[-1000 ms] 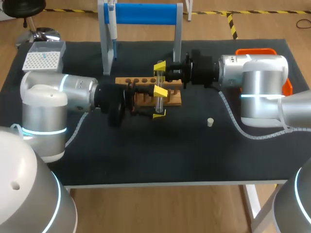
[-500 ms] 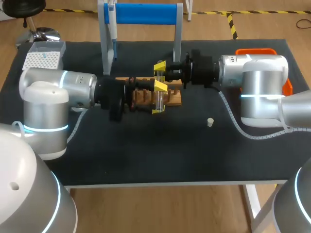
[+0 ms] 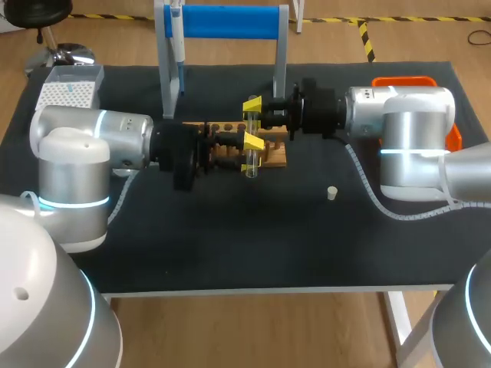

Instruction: Invert the test tube, pick up the pipette, mount the tip to pipette, aspirate from beaker and dispense into the tube, eject the tip, return the pipette, and cap with the stopper.

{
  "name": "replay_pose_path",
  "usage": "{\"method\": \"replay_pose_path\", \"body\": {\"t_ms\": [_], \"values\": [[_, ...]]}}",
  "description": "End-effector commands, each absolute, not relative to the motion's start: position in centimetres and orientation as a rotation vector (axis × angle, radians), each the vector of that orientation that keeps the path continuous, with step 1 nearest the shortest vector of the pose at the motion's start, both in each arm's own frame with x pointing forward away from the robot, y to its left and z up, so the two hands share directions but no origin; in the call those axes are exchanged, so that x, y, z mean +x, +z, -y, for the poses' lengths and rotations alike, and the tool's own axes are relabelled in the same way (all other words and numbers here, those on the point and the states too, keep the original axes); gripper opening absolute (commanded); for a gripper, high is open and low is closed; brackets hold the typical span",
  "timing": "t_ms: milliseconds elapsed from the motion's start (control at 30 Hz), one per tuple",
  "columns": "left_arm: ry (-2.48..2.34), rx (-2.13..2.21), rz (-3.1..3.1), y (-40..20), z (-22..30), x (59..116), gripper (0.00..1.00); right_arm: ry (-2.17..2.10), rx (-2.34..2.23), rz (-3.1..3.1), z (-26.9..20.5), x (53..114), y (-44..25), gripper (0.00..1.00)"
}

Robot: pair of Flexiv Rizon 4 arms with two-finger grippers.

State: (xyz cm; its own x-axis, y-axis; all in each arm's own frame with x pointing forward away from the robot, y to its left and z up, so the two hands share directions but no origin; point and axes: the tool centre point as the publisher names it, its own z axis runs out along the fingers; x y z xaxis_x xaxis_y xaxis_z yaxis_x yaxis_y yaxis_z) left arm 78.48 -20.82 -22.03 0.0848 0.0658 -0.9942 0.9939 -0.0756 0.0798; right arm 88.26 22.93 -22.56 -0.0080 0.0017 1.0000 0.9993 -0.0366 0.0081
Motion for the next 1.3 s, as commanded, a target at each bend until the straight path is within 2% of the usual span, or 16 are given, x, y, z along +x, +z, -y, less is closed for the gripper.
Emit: {"method": "replay_pose_path", "body": {"t_ms": [33,100,133,167,367,400,433,467,1100,1300], "values": [[-1.165,1.354,-1.166,-22.1,20.9,78.5,0.47,-1.241,-1.234,1.200,-22.9,88.3,-22.5,0.00],[-1.161,1.352,-1.170,-22.1,20.8,78.5,0.35,-1.241,-1.234,1.200,-22.9,88.3,-22.5,0.00],[-1.154,1.350,-1.175,-22.2,20.8,78.5,0.08,-1.241,-1.234,1.200,-22.9,88.3,-22.5,0.00],[-1.154,1.349,-1.175,-22.2,20.8,78.5,0.00,-1.241,-1.234,1.200,-22.9,88.3,-22.5,0.00],[-1.161,1.314,-1.184,-22.4,20.6,78.7,0.00,-1.241,-1.234,1.200,-22.9,88.3,-22.5,0.00],[-1.163,1.315,-1.185,-22.3,20.6,78.7,0.00,-1.241,-1.234,1.200,-22.9,88.3,-22.5,0.30],[-1.147,1.314,-1.196,-22.3,20.5,78.7,0.00,-1.241,-1.234,1.200,-22.9,88.3,-22.5,0.79],[-1.151,1.317,-1.191,-22.3,20.5,78.7,0.00,-1.241,-1.234,1.200,-22.9,88.3,-22.5,1.00],[-1.154,1.319,-1.188,-22.3,20.5,78.7,0.00,-1.248,-1.229,1.260,-22.8,88.1,-22.3,1.00],[-1.154,1.319,-1.188,-22.3,20.5,78.7,0.00,-1.347,-1.212,1.530,-20.4,87.5,-21.6,1.00]]}}
